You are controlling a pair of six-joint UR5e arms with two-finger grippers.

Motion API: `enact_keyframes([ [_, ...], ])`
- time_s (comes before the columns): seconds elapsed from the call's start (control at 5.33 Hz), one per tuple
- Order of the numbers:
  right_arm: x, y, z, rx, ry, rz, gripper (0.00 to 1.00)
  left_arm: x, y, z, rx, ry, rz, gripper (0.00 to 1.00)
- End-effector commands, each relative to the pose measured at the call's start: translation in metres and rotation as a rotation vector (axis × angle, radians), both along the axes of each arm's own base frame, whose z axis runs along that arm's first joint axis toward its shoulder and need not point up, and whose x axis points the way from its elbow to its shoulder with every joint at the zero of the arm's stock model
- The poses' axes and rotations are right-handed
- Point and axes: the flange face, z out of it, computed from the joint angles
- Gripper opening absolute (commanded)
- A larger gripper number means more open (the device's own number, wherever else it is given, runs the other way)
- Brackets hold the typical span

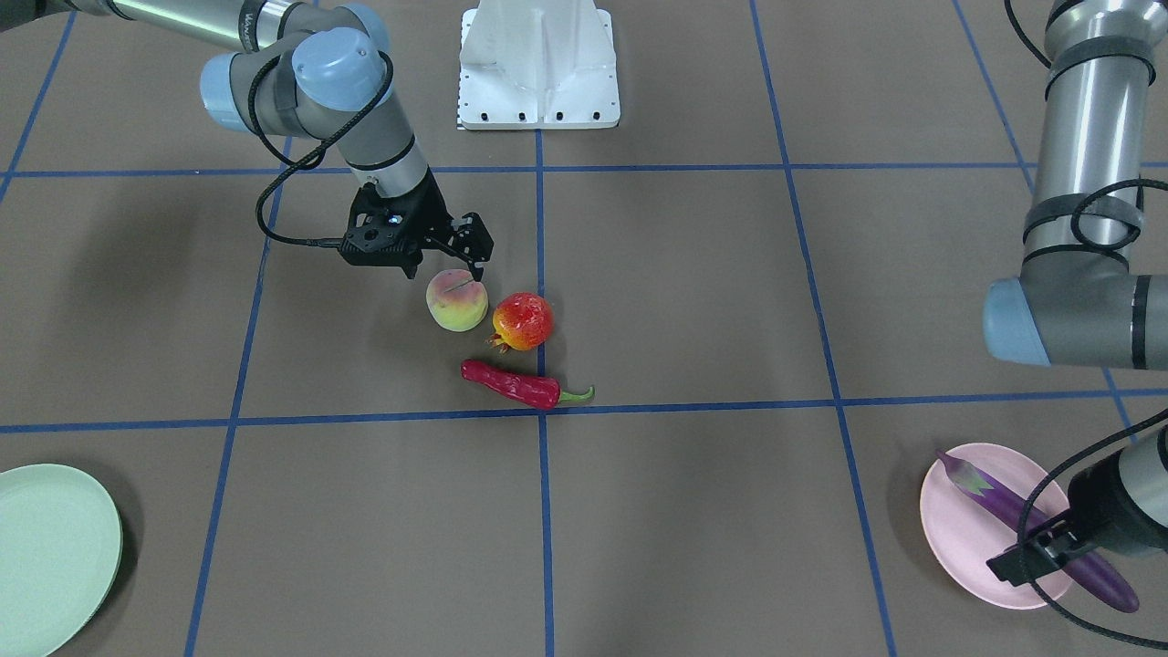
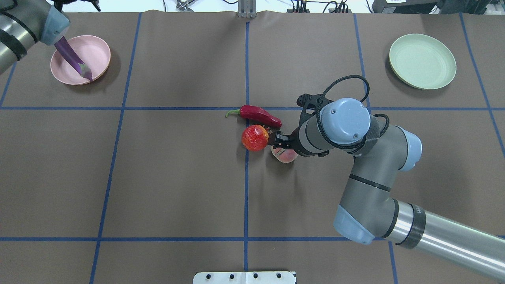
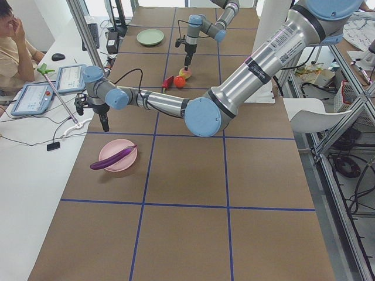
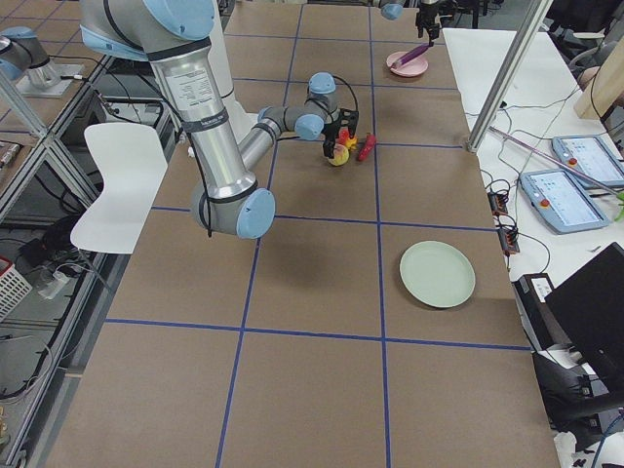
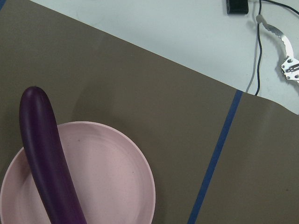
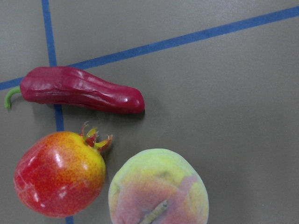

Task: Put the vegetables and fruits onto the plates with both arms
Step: 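Release the eggplant with the left gripper while the right gripper grasps the peach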

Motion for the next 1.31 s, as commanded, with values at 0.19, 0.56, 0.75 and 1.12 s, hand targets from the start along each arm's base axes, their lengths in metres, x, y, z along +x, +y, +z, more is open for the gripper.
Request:
enact_keyframes([
  [0.19, -0.025, -0.008, 0.007, 0.018, -0.007, 0.008, 1.00, 0.001, 0.002, 0.004, -0.003, -0.001, 0.002, 1.00],
  [0.56, -0.032, -0.011, 0.018, 0.012, 0.008, 0.005, 1.00, 0.001, 0.003, 0.005, -0.001, -0.001, 0.001, 1.00],
  [0.75, -0.033, -0.012, 0.020, 0.010, 0.012, 0.005, 1.00, 0.000, 0.005, 0.002, 0.005, 0.001, 0.000, 1.00],
  [1.12, -0.034, -0.011, 0.021, 0.002, 0.012, 0.006, 0.01, 0.000, 0.009, -0.002, 0.003, 0.011, -0.012, 1.00],
])
